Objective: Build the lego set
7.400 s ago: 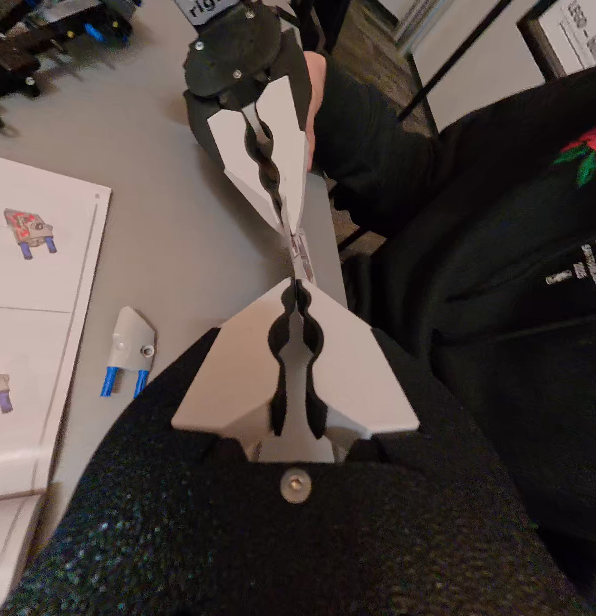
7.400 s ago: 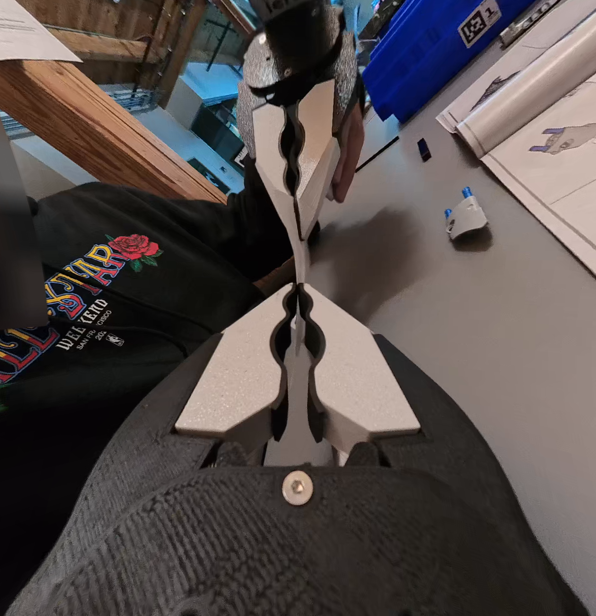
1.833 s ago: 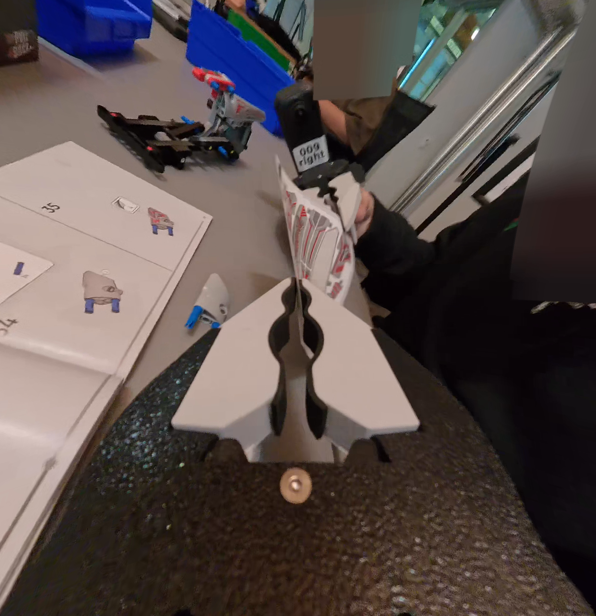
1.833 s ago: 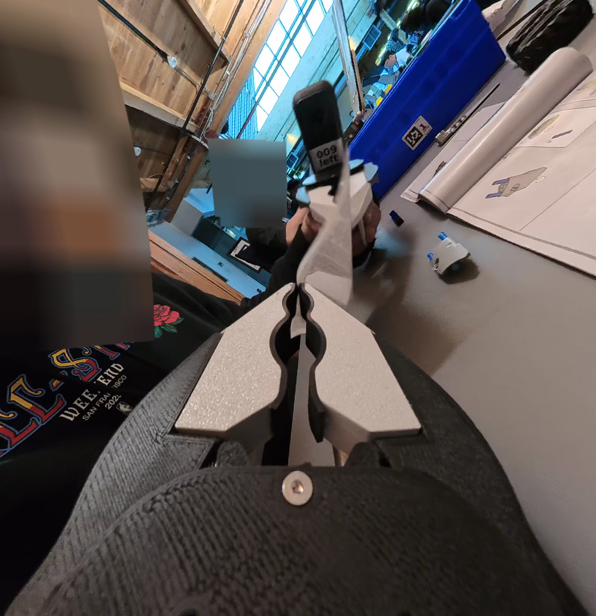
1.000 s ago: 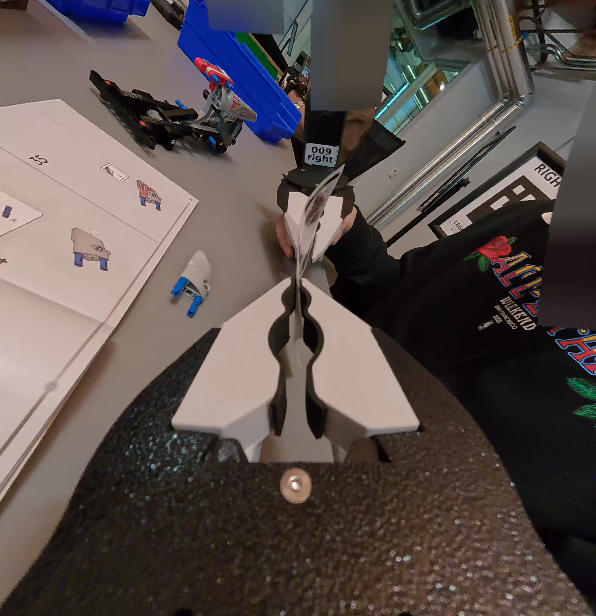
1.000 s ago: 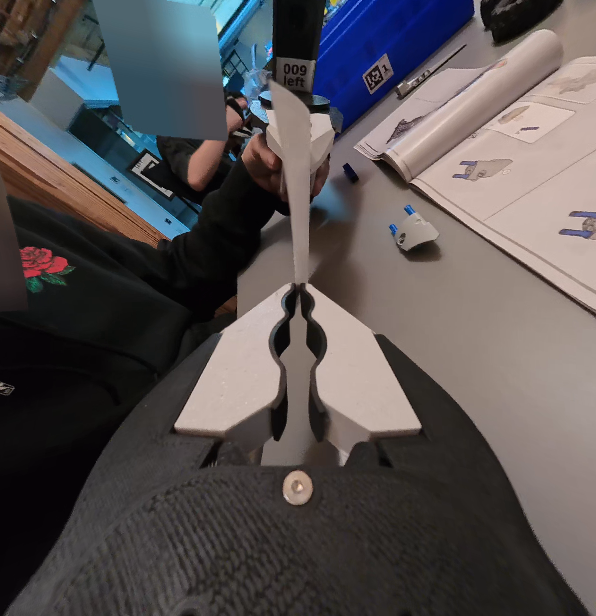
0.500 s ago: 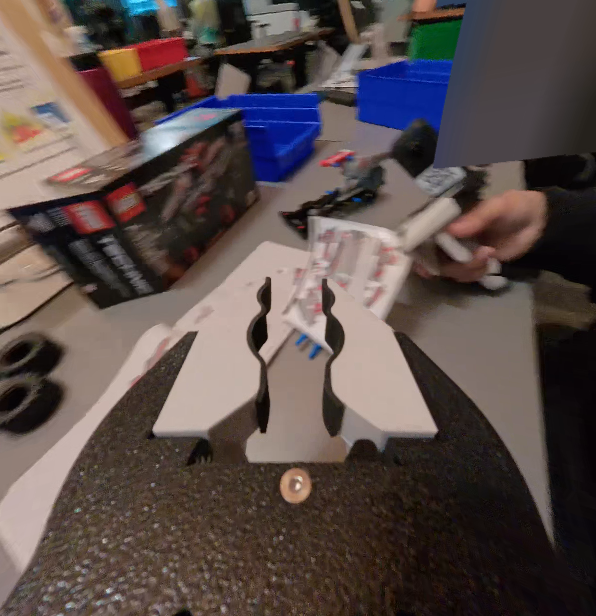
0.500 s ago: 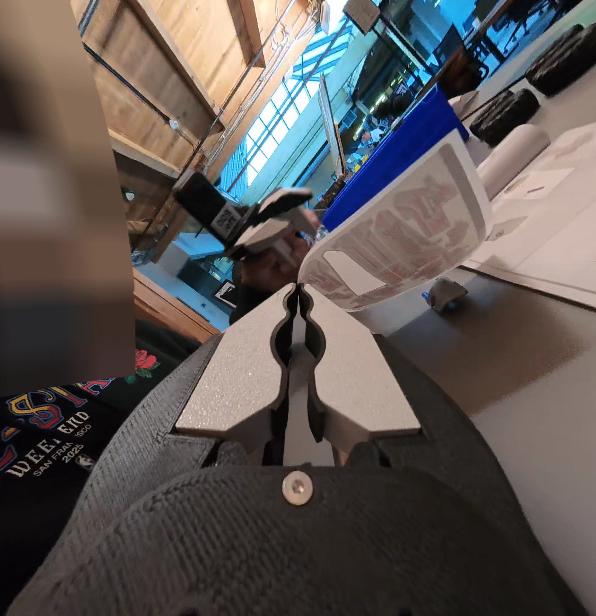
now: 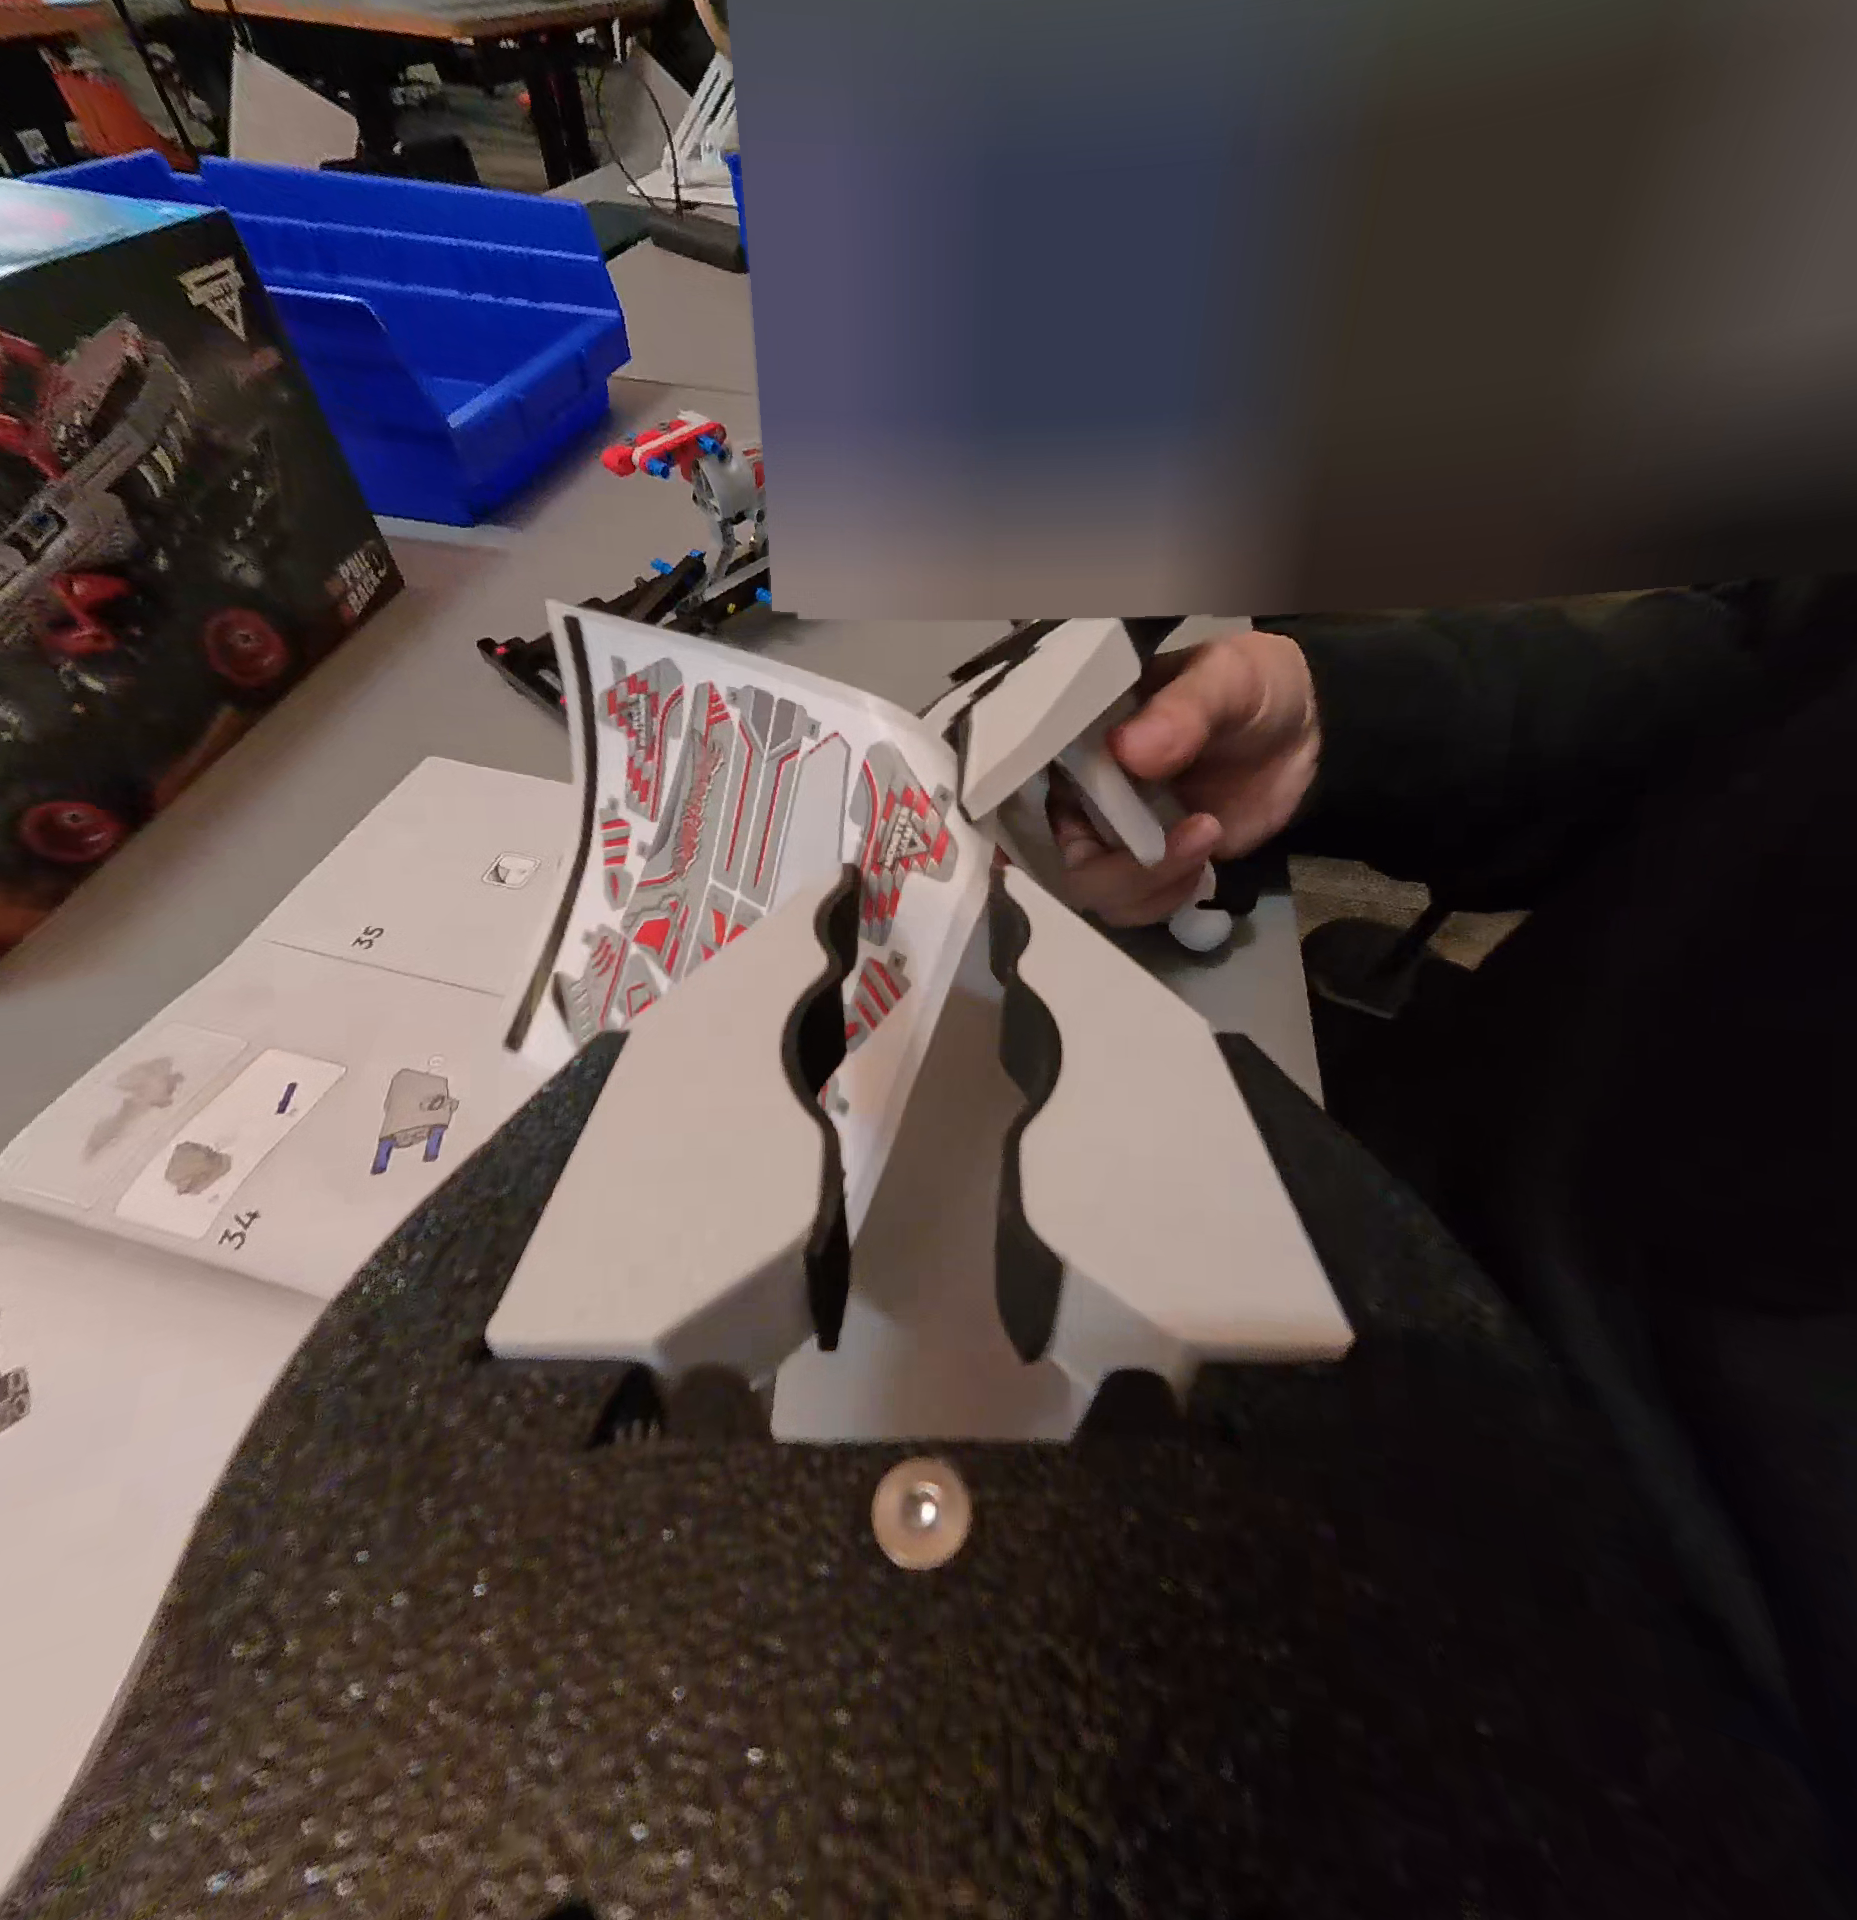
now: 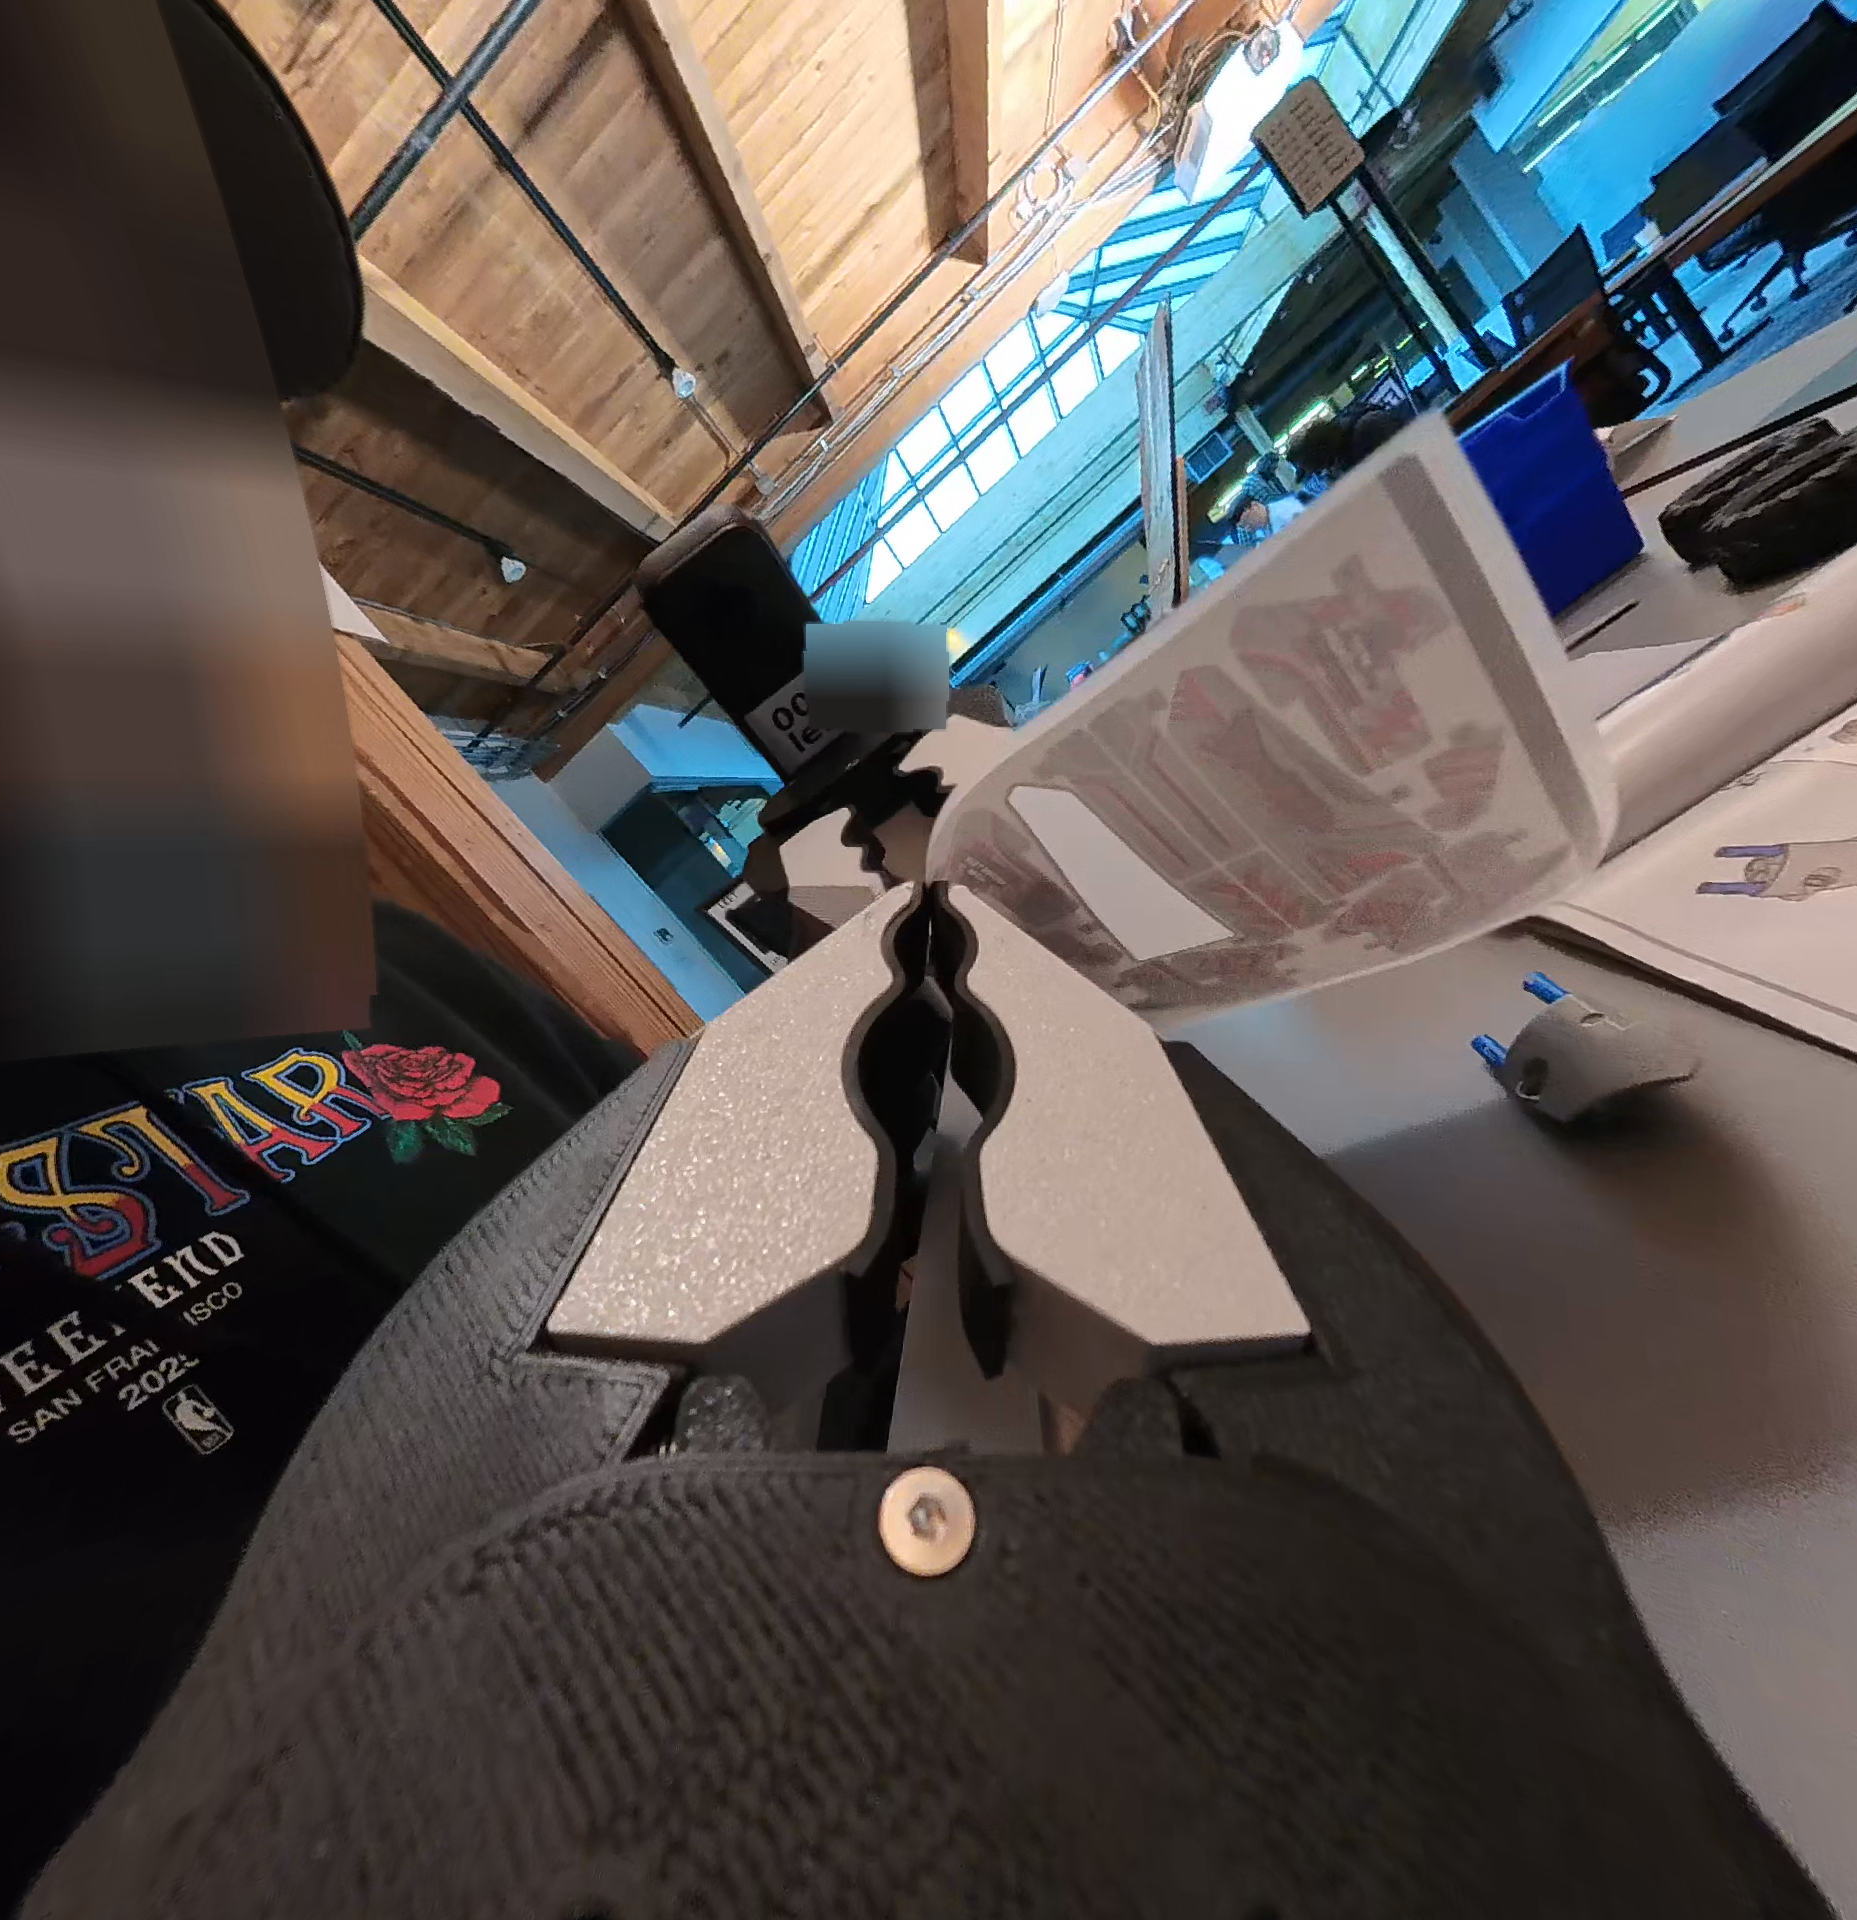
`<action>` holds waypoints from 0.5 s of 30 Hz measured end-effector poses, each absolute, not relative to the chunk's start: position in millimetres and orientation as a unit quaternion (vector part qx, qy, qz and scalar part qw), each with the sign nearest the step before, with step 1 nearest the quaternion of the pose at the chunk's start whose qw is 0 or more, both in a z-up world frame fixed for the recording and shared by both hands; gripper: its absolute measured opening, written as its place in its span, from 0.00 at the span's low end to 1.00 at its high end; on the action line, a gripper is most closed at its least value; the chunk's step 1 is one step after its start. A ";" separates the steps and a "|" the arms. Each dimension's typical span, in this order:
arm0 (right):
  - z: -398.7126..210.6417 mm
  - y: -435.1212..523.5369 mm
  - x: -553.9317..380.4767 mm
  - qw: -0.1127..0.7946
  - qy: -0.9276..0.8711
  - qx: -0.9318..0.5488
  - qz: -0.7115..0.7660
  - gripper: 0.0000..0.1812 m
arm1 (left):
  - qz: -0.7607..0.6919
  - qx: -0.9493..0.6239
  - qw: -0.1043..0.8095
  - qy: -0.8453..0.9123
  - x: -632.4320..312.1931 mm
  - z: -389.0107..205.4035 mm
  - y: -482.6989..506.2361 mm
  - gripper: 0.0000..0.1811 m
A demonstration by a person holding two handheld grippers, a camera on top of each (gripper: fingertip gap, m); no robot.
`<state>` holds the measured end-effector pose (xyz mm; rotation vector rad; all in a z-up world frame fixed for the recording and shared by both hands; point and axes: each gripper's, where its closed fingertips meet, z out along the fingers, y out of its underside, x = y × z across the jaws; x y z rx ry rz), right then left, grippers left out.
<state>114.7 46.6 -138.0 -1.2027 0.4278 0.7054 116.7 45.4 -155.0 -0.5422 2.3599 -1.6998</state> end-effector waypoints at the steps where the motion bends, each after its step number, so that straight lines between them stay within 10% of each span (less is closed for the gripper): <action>1: -138.9 47.7 113.8 0.744 0.194 -0.554 0.320 0.00 | -0.572 -0.180 0.083 0.796 115.0 -155.9 44.7 0.12; 15: -145.0 54.2 106.0 0.731 0.162 -0.602 0.278 0.00 | -0.609 -0.175 0.007 0.774 105.9 -154.6 50.4 0.06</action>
